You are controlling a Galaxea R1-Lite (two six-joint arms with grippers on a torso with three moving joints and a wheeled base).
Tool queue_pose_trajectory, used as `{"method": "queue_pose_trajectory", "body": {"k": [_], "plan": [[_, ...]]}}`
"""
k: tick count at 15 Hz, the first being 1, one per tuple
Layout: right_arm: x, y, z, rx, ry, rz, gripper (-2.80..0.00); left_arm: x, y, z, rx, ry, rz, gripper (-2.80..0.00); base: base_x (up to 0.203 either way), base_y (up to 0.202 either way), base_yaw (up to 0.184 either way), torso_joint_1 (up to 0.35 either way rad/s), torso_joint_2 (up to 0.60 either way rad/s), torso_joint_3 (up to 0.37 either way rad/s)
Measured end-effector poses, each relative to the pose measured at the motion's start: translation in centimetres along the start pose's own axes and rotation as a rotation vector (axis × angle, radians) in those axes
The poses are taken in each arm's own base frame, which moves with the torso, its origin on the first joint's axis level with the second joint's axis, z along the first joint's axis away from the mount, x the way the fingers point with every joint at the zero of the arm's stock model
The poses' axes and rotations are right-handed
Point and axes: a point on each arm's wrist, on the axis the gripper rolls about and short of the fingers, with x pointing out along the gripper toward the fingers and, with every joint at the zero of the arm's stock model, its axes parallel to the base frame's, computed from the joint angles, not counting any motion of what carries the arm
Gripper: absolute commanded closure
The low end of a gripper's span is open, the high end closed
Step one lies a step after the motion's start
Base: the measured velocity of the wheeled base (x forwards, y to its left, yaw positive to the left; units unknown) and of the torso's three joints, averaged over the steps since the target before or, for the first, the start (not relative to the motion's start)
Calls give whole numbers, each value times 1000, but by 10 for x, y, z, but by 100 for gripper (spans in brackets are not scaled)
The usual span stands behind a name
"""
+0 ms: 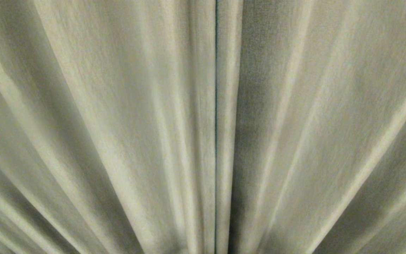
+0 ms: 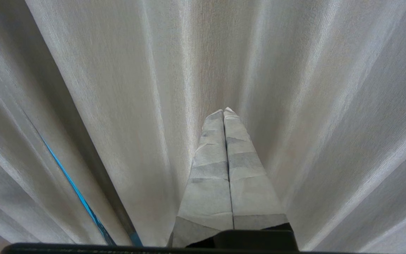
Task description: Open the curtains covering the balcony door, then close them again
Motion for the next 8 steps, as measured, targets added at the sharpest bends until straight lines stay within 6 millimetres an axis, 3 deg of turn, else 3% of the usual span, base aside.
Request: {"method": "queue_pose_trajectory", "body": {"k": [8], "plan": [[0,0,0,-2,-1,-2,0,0,0,0,0,0,0,0,0,0,0,0,0,0]]}}
